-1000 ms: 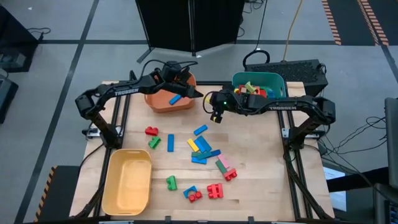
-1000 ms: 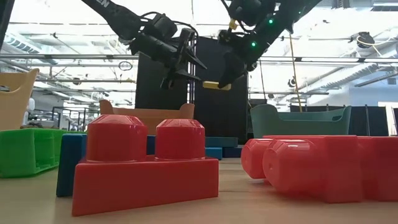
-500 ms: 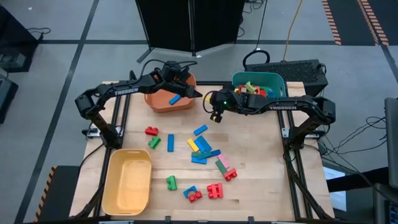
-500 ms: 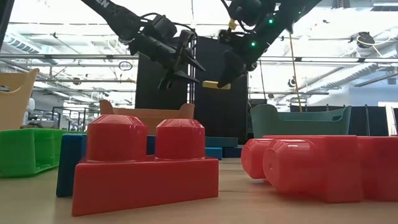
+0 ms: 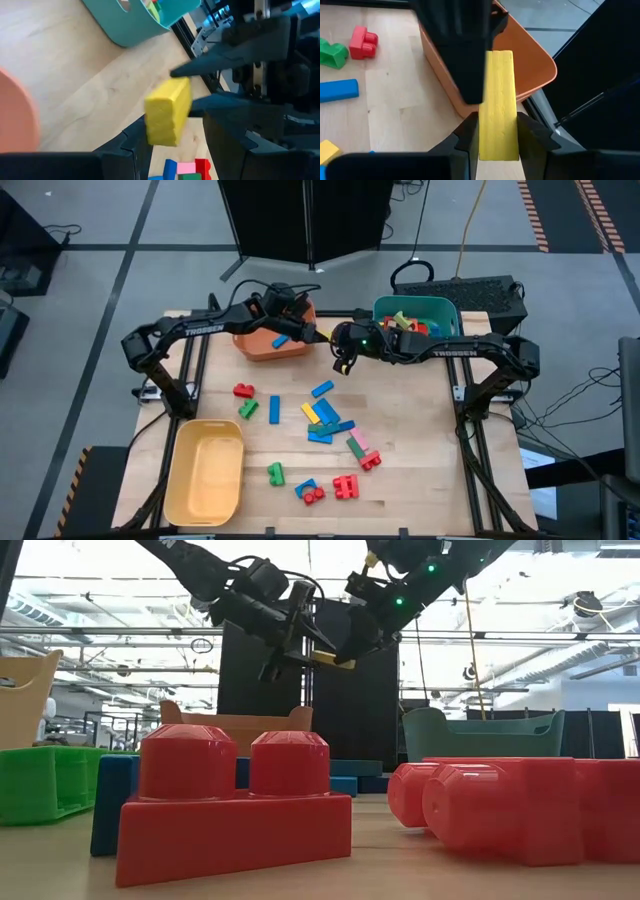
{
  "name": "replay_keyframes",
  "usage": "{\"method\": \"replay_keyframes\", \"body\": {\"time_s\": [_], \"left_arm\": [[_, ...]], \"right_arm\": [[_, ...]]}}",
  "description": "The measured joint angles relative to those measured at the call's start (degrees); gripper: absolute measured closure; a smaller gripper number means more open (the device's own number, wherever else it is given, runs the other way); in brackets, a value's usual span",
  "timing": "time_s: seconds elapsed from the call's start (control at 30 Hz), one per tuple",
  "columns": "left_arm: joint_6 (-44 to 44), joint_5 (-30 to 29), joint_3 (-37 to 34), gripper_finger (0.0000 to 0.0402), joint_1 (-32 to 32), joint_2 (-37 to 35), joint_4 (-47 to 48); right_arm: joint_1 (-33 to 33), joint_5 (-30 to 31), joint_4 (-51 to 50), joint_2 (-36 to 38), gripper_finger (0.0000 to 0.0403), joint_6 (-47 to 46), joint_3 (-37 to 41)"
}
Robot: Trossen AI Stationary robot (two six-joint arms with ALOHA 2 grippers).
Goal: Sort blocks by size
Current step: Put the yellow rectangular block into the orange bin
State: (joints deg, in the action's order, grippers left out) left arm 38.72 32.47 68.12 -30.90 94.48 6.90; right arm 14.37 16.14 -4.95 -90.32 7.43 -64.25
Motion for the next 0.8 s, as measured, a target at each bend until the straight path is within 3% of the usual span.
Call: {"method": "replay_keyframes", "body": {"time_s": [0.13,0.63,0.8], "left_arm": [[0.0,-0.2,0.0,0.0248,0.4,0.0,-0.7],[1.1,-1.2,-0.1,0.0349,0.2,0.0,-2.5],[1.0,-1.7,-0.1,0.0369,-0.6,0.0,-2.7]], "right_arm": [[0.0,0.0,0.1,0.0,0.0312,0.7,0.0],[-0.9,0.5,-0.2,0.1,0.0311,0.9,-0.1],[-0.8,0.9,-0.2,0.1,0.0286,-2.1,-0.1]]}}
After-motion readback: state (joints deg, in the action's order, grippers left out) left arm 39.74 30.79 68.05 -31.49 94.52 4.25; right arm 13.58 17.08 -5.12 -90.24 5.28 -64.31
